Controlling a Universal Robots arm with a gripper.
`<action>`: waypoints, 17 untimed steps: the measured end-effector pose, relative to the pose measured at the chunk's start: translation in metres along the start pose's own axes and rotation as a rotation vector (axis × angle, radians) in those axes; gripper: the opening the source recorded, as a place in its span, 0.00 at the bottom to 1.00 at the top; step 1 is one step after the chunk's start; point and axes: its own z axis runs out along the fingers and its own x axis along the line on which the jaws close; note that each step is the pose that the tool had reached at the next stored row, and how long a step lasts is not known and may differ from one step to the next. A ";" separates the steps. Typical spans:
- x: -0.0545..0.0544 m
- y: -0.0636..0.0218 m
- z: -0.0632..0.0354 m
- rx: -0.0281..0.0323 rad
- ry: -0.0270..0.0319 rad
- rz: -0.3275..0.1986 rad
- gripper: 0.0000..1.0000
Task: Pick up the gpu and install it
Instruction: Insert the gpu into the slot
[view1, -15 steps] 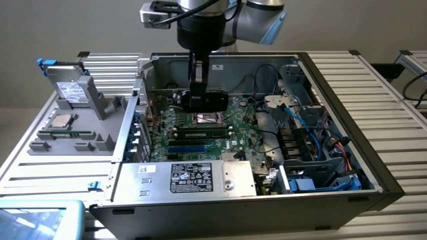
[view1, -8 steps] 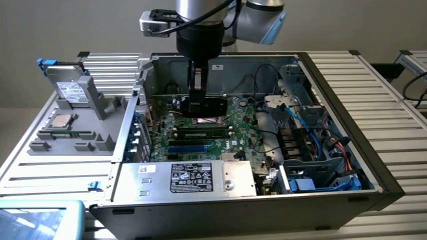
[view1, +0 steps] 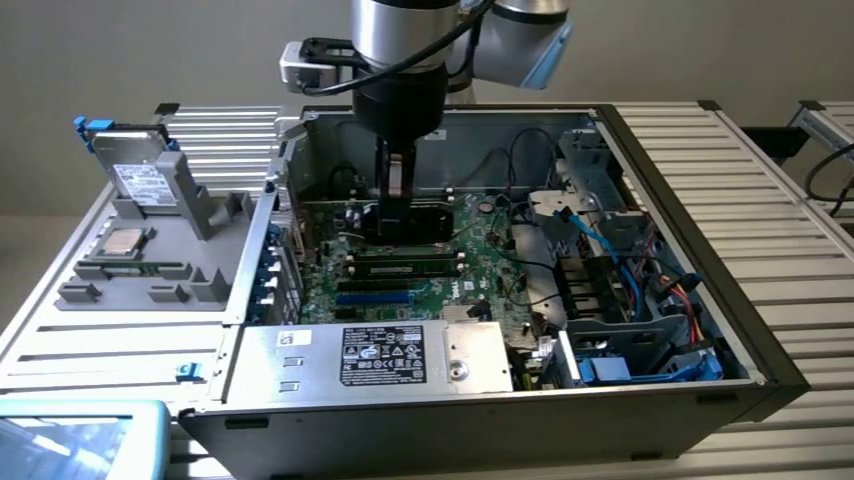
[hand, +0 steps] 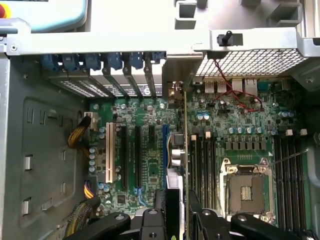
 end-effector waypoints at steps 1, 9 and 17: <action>0.001 -0.0002 0.0016 0.0000 -0.0031 0.000 0.28; 0.001 -0.0009 0.0160 -0.0009 -0.0029 0.000 0.28; 0.006 0.0001 0.0266 -0.0050 -0.0029 0.000 0.28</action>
